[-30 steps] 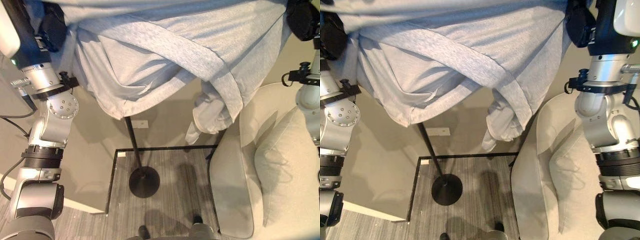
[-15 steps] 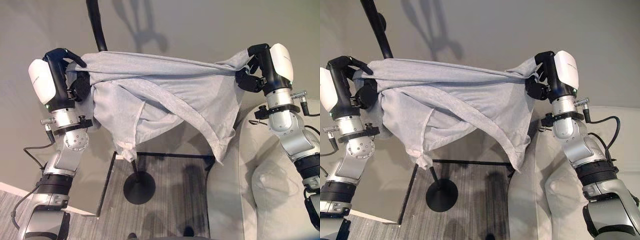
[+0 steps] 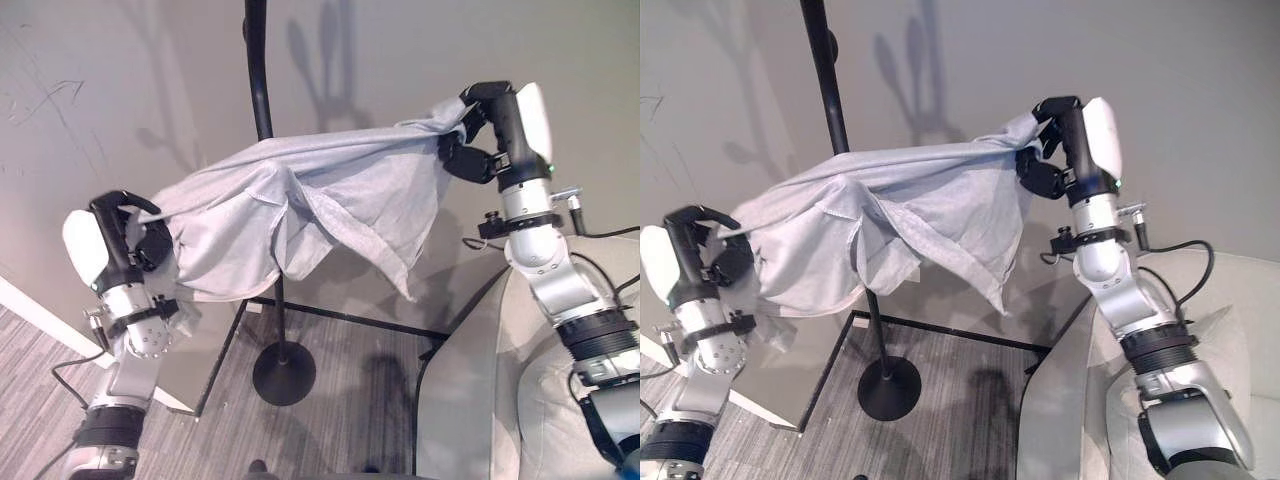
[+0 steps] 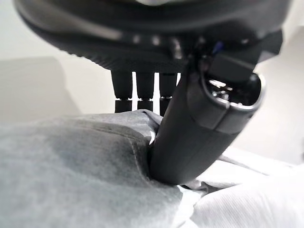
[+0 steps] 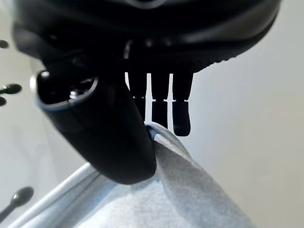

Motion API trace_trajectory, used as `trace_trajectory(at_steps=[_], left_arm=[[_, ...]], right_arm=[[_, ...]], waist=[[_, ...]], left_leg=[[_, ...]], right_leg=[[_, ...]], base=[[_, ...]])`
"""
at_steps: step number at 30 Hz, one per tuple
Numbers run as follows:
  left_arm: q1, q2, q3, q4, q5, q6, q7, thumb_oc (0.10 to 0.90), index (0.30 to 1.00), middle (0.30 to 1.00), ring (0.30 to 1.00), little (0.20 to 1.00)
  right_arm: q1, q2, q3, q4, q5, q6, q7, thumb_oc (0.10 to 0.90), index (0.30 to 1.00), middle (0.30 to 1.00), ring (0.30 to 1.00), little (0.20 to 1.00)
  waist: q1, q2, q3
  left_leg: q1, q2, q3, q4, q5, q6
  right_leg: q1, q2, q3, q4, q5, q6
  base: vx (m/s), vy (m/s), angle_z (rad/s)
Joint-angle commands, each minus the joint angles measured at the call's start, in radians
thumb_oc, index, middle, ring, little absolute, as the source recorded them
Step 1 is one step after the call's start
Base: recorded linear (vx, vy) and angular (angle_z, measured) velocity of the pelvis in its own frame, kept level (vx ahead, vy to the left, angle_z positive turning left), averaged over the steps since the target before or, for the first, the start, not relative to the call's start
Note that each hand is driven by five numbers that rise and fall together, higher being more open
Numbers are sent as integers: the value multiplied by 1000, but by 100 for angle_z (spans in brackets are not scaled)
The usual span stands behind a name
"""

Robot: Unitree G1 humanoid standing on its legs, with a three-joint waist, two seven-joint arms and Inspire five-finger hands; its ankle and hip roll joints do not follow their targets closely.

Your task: Hang the clothes on the sofa on the clothes rack.

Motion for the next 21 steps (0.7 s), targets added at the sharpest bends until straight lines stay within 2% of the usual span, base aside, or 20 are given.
trace_trajectory(at_steps=[1,5,6,7,8,9,10,11,13,16,18,21], left_arm=[[-43,50,12,58,-63,-23,-4,400,300,300,300,300],[-38,-25,-66,73,-111,-43,-39,400,300,300,300,300],[-41,-42,-86,64,-128,-53,-42,400,300,300,300,300],[-42,-59,-97,63,-148,-58,-44,400,300,300,300,300],[-43,-80,-113,60,-182,-66,-49,400,300,300,300,300],[-42,-79,-113,61,-184,-67,-50,425,338,338,338,338],[-44,-105,-129,59,-244,-82,-69,613,620,620,620,620],[-26,-153,-145,38,-409,-114,-130,800,900,900,900,900],[-1,-196,-163,15,-604,-137,-214,800,900,900,900,900],[40,-235,-179,3,-805,-136,-310,800,900,900,900,900],[79,-249,-176,-4,-882,-126,-361,800,900,900,900,900],[106,-248,-163,-10,-916,-121,-382,800,900,900,900,900]], right_arm=[[-20,23,-79,27,90,-27,-32,400,300,300,300,300],[68,153,-34,37,126,-41,-1,400,300,300,300,300],[90,191,-16,46,146,-46,8,439,359,359,359,359],[105,224,-6,52,173,-53,18,513,469,469,469,469],[124,252,8,54,197,-59,28,513,469,469,469,469],[126,252,8,54,198,-60,28,800,900,900,900,900],[151,275,24,54,217,-61,44,800,900,900,900,900],[211,312,43,24,269,-66,84,800,900,900,900,900],[256,336,52,10,327,-65,120,800,900,900,900,900],[312,368,49,-13,421,-70,168,800,900,900,900,900],[356,374,30,-55,505,-77,217,800,900,900,900,900],[384,358,3,-91,523,-78,234,800,900,900,900,900]], waist=[[-7,-30,-54],[-18,-23,-47],[-23,-21,-45],[-27,-18,-40],[-32,-16,-37],[-32,-16,-38],[-36,-13,-36],[-48,-7,-33],[-57,0,-30],[-68,7,-30],[-75,9,-29],[-78,11,-30]], left_leg=[[8,-15,14,3,-37,1],[8,-15,17,3,-36,5],[9,-14,19,3,-36,6],[8,-14,20,3,-35,6],[9,-14,22,3,-35,7],[9,-14,23,3,-35,7],[9,-15,25,3,-35,8],[9,-16,28,3,-33,10],[9,-17,29,3,-31,12],[7,-18,31,3,-30,13],[9,-17,34,3,-30,13],[11,-17,37,3,-30,13]], right_leg=[[90,-46,35,8,-80,50],[85,-48,42,8,-79,47],[84,-50,45,8,-77,47],[82,-51,48,8,-75,46],[80,-51,51,8,-73,46],[80,-51,51,8,-73,46],[78,-52,53,8,-71,46],[75,-52,58,8,-69,45],[72,-53,59,8,-65,45],[68,-54,63,8,-62,47],[67,-53,65,8,-60,47],[68,-53,67,8,-59,47]], base=[[-5,1,4],[0,0,0],[0,0,0],[0,0,0],[0,0,0],[0,0,0],[-22,6,-7],[-29,11,-9],[-23,17,-7],[-15,16,-9],[-17,12,-6],[0,0,0]])
